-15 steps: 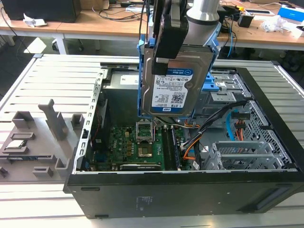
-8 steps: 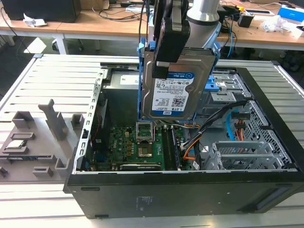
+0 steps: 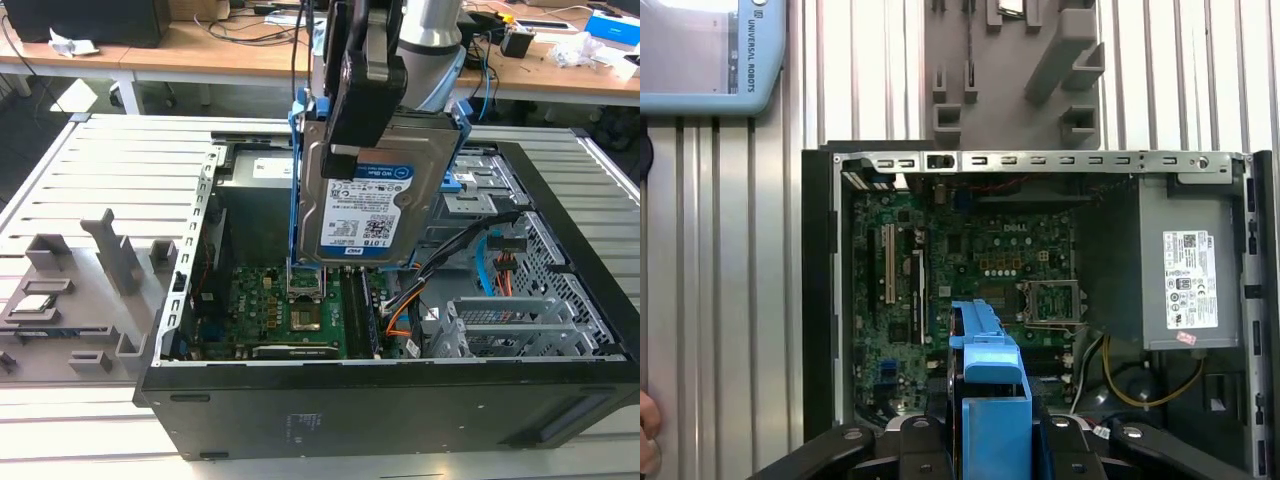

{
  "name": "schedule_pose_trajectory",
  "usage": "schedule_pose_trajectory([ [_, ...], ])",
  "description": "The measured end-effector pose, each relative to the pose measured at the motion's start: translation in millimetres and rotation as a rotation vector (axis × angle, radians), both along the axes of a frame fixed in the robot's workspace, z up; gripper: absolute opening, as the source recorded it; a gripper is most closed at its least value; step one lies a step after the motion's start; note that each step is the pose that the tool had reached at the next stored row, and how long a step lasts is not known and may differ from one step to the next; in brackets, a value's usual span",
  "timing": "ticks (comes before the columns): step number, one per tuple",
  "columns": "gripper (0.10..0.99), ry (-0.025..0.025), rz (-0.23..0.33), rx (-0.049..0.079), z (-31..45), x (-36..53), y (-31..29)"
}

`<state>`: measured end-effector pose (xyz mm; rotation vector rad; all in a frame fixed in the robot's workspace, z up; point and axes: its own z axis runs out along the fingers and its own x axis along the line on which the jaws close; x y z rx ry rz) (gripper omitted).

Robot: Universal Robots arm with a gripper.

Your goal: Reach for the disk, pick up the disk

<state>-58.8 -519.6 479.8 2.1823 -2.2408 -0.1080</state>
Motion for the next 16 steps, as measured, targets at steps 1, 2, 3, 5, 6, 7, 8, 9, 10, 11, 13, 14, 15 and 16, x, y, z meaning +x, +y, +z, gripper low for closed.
schedule_pose_trajectory([
  [1,0.369,0.0,0.0,0.0,0.0,0.0,-1.5],
  [2,0.369,0.0,0.0,0.0,0.0,0.0,-2.5],
  [3,0.369,0.0,0.0,0.0,0.0,0.0,-3.6],
  [5,0.369,0.0,0.0,0.0,0.0,0.0,-6.1],
  [6,0.369,0.0,0.0,0.0,0.0,0.0,-7.1],
  [7,0.369,0.0,0.0,0.0,0.0,0.0,-8.2],
  [8,0.369,0.0,0.0,0.0,0.0,0.0,-9.3],
  [9,0.369,0.0,0.0,0.0,0.0,0.0,-11.3],
  [10,0.369,0.0,0.0,0.0,0.0,0.0,-12.5],
  [11,0.369,0.0,0.0,0.0,0.0,0.0,-13.5],
  [13,0.369,0.0,0.0,0.0,0.0,0.0,-17.1],
  [14,0.369,0.0,0.0,0.0,0.0,0.0,-19.4],
  [15,0.369,-0.0001,0.0,0.0,0.0,0.0,-24.0],
  [16,0.369,0.0,0.0,0.0,0.0,0.0,-26.2],
])
